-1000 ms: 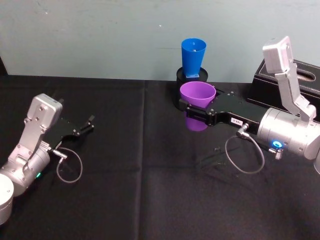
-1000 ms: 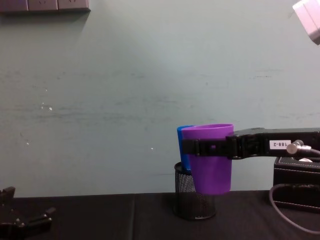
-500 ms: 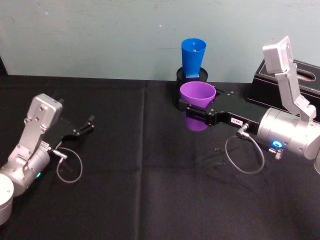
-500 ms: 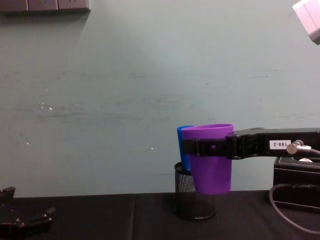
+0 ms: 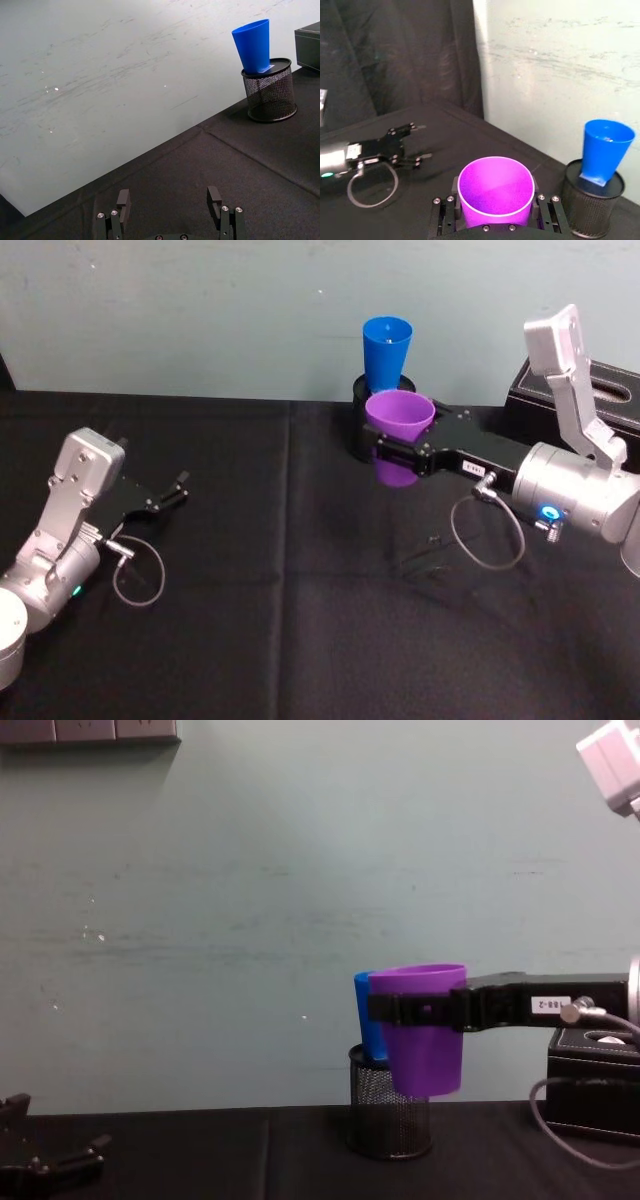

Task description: Pick up one cup with a gripper and tap it against the other cup.

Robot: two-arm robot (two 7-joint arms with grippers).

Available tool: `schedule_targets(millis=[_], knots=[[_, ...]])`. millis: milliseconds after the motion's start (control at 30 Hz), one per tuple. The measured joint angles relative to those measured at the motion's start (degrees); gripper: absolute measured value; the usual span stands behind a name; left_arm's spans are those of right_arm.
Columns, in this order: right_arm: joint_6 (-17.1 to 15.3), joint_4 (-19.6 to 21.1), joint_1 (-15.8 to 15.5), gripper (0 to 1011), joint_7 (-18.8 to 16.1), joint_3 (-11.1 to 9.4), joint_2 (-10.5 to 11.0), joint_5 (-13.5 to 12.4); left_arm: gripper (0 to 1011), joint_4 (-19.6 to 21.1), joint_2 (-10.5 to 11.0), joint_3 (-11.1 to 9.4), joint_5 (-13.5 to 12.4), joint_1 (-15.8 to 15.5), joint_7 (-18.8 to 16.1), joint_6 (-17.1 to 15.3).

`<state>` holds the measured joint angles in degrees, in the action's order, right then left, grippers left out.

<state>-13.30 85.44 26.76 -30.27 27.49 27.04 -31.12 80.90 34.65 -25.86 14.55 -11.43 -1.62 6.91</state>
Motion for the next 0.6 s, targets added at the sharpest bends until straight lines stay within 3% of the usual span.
schedule_targets(millis=[400, 600], knots=[[4.4, -13.3, 7.5, 741, -0.8, 1.5, -4.8, 0.6, 1005, 0.0, 0.0, 0.0, 0.0, 0.0, 0.0, 0.0], [7.5, -23.4, 12.8, 742, -2.4, 2.1, -8.7, 1.4, 1005, 0.0, 0.0, 0.0, 0.0, 0.0, 0.0, 0.0]])
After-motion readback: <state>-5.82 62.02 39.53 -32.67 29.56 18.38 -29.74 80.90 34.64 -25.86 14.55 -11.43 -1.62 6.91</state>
